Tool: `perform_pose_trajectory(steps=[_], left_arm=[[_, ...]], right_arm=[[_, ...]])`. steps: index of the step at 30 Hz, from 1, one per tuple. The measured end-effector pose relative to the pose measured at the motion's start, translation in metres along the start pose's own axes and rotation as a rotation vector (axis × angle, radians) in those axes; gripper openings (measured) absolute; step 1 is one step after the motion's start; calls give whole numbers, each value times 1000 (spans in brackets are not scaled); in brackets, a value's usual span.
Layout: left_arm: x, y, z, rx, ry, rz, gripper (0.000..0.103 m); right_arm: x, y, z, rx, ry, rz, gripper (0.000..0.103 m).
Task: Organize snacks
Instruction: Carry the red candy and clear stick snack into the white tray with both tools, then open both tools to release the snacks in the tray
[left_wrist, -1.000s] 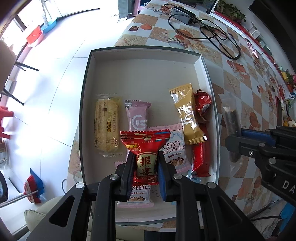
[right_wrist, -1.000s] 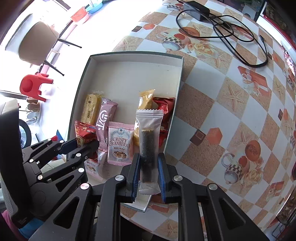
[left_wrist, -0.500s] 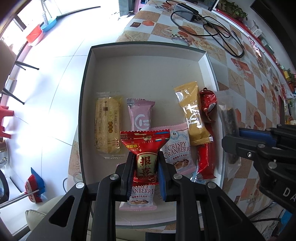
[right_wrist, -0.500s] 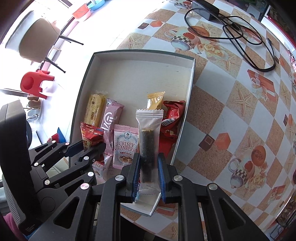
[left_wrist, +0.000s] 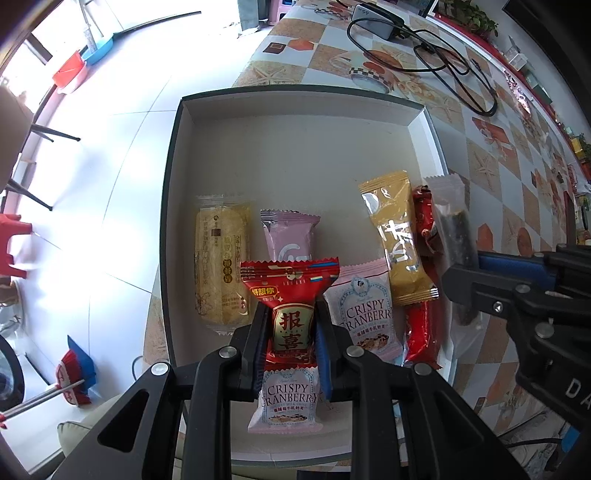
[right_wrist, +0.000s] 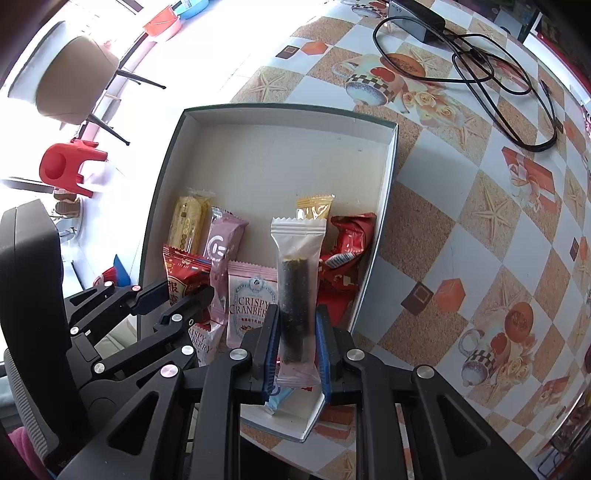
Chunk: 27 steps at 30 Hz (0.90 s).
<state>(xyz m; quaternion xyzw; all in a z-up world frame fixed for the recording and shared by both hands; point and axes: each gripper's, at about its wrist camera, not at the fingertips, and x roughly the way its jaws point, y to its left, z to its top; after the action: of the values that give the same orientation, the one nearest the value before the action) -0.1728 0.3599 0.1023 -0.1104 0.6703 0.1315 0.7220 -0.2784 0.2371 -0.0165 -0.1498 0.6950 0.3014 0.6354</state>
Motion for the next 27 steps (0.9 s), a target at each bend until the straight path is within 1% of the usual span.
perform_pose_trajectory(steps=[12, 18, 21, 22, 23, 24, 25, 26, 27], left_arm=[[3, -1, 13, -18, 9, 19, 25], [8, -3, 12, -26, 24, 26, 25], [10, -4, 13, -27, 29, 29, 27], [10, -4, 14, -28, 31, 30, 32], [11, -4, 15, -33, 30, 35, 47], [10, -3, 15, -38, 24, 45, 58], [9, -3, 16, -43, 15, 61, 80], [5, -2, 15, -45, -5, 79, 84], [3, -2, 16, -44, -13, 86, 84]], right_arm=[[6, 3, 13, -10, 11, -11, 20], [13, 6, 17, -5, 18, -19, 20], [19, 7, 19, 1, 32, -26, 20], [21, 7, 20, 4, 38, -24, 20], [23, 7, 21, 5, 45, -23, 20], [24, 7, 21, 6, 51, -22, 21], [24, 7, 22, 7, 56, -21, 21], [24, 6, 22, 7, 59, -21, 22], [24, 6, 23, 6, 58, -23, 26]])
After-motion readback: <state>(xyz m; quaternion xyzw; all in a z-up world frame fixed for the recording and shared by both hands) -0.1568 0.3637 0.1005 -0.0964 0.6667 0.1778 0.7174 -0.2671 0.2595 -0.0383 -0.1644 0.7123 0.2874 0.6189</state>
